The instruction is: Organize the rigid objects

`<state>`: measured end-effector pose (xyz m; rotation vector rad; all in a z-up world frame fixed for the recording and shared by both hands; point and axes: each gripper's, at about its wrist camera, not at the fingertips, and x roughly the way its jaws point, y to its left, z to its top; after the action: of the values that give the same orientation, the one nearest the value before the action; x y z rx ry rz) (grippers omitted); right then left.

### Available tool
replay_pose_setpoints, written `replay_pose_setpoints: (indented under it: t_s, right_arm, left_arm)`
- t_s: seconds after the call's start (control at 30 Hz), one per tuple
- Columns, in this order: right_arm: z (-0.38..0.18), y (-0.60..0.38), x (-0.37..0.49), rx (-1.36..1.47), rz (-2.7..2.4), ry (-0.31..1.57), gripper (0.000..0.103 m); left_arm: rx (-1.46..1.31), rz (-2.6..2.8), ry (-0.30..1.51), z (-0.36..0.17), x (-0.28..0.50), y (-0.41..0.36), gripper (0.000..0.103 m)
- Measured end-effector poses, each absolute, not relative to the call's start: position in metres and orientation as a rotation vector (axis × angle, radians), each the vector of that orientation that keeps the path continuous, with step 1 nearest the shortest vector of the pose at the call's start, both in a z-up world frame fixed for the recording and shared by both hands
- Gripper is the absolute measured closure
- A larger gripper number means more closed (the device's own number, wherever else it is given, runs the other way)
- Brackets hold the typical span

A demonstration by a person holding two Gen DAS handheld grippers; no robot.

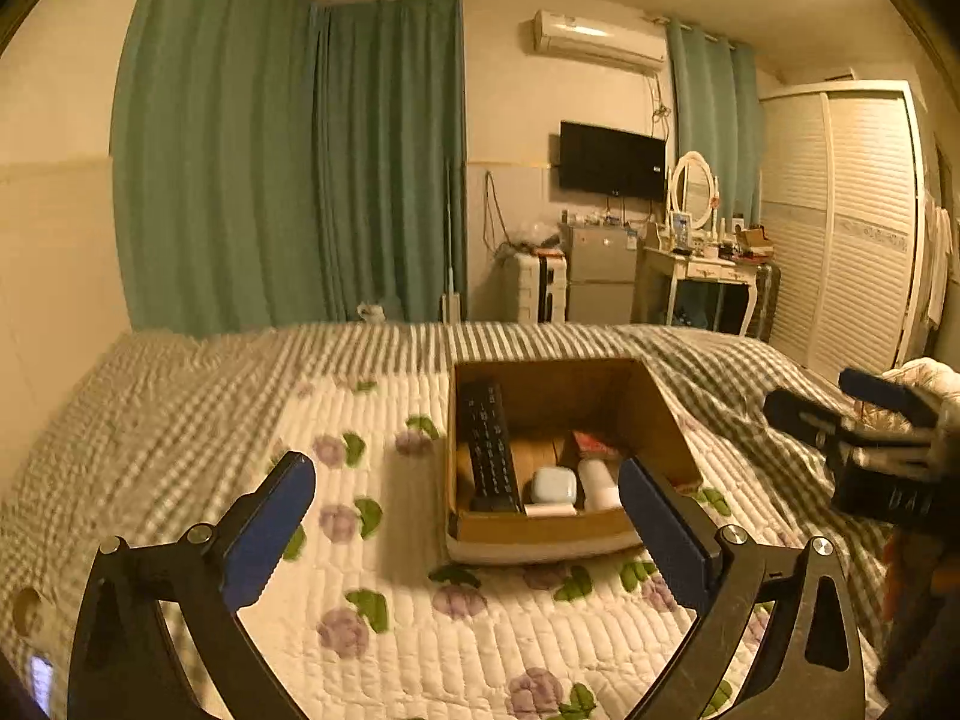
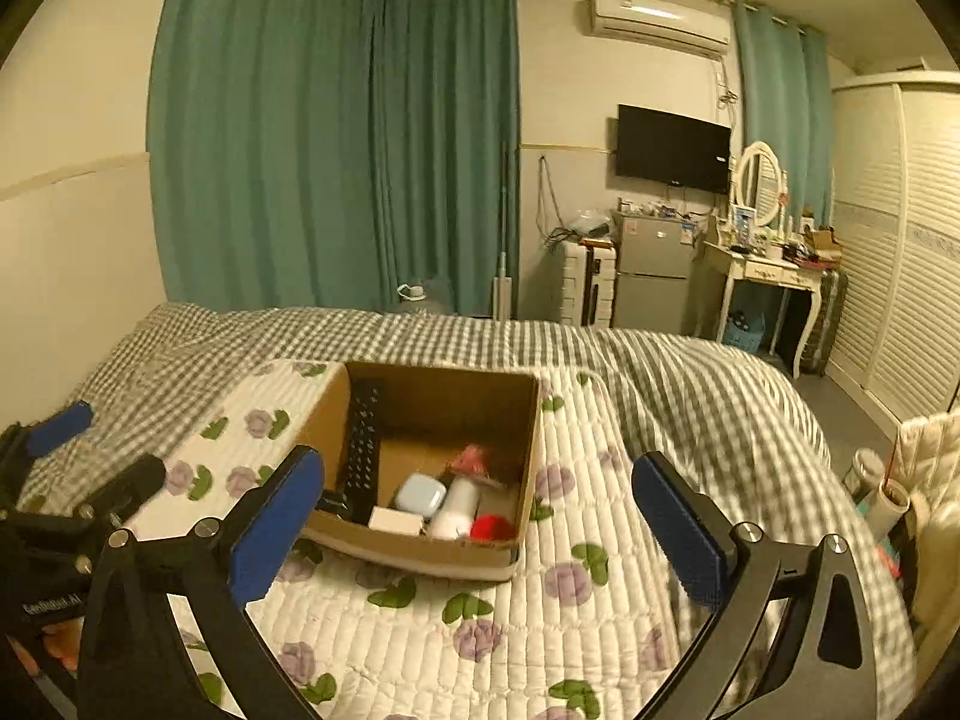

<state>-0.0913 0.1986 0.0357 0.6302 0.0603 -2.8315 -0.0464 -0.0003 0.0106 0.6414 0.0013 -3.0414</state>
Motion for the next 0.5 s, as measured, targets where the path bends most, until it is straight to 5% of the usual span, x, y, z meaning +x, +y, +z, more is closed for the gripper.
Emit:
replay_pose_setpoints:
  t_s: [0.5]
  right_arm:
    - [0.005, 0.199, -0.093, 0.646, -2.892, 0.051, 0.0]
  left_arm:
    - [0.672, -3.021, -0.047, -0.001, -0.041, 0.001, 0.0]
